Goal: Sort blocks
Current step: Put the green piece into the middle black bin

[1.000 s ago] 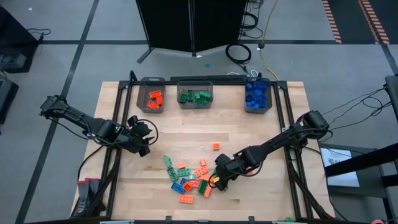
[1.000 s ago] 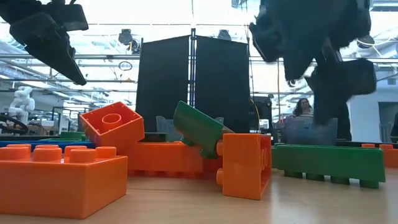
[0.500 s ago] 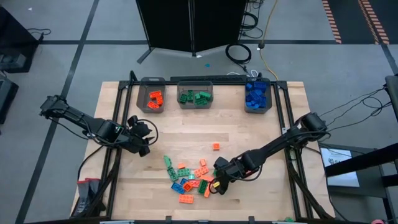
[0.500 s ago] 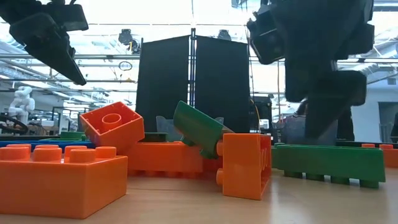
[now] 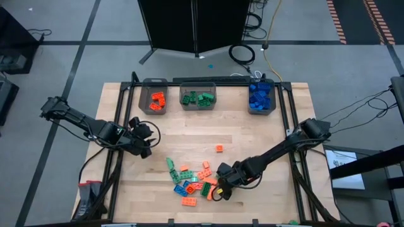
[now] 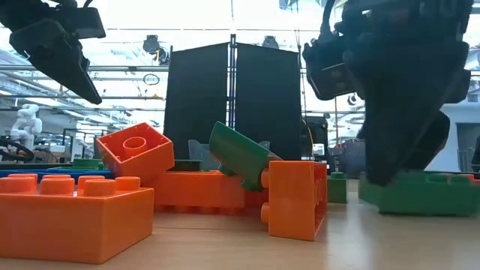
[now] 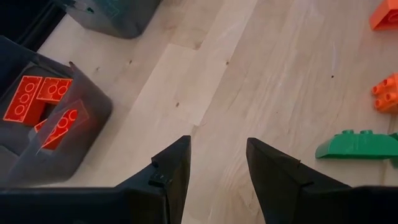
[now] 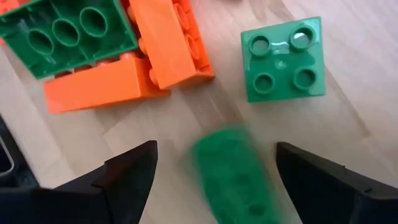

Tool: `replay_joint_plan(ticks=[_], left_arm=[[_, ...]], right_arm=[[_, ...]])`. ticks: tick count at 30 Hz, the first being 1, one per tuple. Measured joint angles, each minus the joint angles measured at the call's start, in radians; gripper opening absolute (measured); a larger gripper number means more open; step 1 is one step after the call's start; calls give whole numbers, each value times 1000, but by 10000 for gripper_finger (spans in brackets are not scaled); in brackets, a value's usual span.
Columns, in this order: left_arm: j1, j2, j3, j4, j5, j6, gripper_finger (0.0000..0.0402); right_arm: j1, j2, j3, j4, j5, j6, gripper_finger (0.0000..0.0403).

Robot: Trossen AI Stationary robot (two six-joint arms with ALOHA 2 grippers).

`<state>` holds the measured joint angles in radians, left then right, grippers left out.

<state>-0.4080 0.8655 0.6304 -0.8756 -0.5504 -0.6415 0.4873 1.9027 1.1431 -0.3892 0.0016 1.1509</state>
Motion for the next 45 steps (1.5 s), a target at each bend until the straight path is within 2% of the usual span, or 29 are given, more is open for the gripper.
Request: replay_joint_plan(ticks=[6,15,19,26,30,35,40,45], left_arm=[[0,0,0,-9,-3,11,160],[0,0,0,-9,-24,51,160],[0,0,0,-9,-65,75,160],[1,0,0,-8,-86,74,160],[1,0,0,-8,-86,71,160],[1,0,0,-8,-86,71,160],[1,0,0,-8,-86,71,160],[1,0,0,-8,-123,71,160]], right_arm=[[0,7,2,0,21,3,322],[-2,2,1,-62,4,-29,300],[-41,-17,-4,-43,-60,-157,300],[-37,-27,-5,-35,-183,-540,300],[-29,-28,-5,-26,-193,-626,299],[-21,-29,-3,-24,-195,-660,299],[-25,-34,31,-75,-209,-540,299],[17,-35,38,-165,-191,-532,299]])
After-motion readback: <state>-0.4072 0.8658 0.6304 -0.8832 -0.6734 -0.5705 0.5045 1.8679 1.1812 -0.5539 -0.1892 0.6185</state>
